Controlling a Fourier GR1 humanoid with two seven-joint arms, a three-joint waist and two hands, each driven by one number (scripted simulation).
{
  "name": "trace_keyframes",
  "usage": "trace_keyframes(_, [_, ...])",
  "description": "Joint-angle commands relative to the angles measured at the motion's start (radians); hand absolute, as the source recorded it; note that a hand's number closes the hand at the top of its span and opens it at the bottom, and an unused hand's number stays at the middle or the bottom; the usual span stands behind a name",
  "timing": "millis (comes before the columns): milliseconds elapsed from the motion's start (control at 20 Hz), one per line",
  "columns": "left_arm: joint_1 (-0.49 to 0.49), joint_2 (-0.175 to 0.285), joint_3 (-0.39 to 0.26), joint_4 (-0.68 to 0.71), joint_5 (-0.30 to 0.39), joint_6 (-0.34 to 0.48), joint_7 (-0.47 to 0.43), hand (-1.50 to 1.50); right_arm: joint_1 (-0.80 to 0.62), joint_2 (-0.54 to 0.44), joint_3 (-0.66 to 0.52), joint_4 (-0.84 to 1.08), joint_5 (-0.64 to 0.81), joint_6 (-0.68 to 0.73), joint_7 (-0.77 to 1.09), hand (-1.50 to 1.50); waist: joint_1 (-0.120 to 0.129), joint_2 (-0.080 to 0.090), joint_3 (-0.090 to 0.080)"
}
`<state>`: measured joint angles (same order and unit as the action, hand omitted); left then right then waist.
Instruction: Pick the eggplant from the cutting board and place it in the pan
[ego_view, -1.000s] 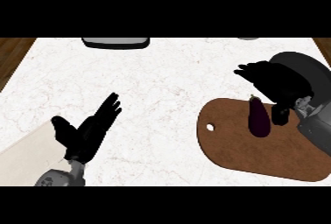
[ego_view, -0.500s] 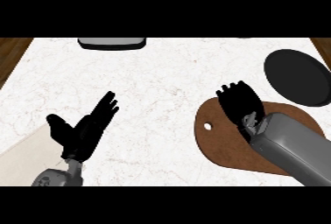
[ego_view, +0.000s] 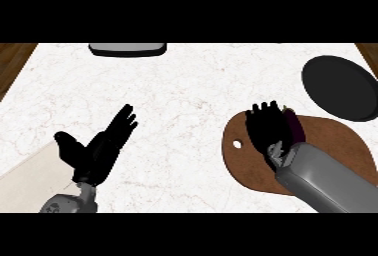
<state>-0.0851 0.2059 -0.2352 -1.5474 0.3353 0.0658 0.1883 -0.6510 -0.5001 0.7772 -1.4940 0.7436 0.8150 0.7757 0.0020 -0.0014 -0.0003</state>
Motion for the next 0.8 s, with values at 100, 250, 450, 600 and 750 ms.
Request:
trace_keyframes(100, [0.048, 0.015, 0.018, -0.067, 0.009, -0.031, 0.021, 0.0, 0.009, -0.006, 0.019, 0.027, 0.141, 0.023, 0.018, -1.5, 0.006, 0.0, 0.0])
trace_keyframes(250, [0.056, -0.012, 0.018, -0.049, -0.012, -0.032, 0.02, 0.0, 0.022, -0.021, -0.035, 0.047, 0.19, 0.01, -0.071, -1.5, 0.004, 0.001, 0.0])
trace_keyframes(450, [0.013, -0.027, 0.042, -0.015, -0.023, -0.032, 0.038, 0.0, 0.124, -0.071, -0.047, -0.03, 0.242, -0.009, -0.103, -1.5, -0.003, 0.0, 0.0])
trace_keyframes(600, [-0.027, -0.038, 0.061, -0.006, -0.037, -0.027, 0.06, 0.0, 0.035, -0.031, -0.09, 0.089, 0.283, 0.002, -0.206, -1.5, 0.002, 0.002, 0.0])
trace_keyframes(750, [0.076, -0.018, 0.048, -0.101, -0.03, -0.061, 0.051, 0.0, 0.121, -0.083, -0.083, 0.081, 0.35, -0.11, -0.231, -1.5, 0.003, 0.0, 0.0])
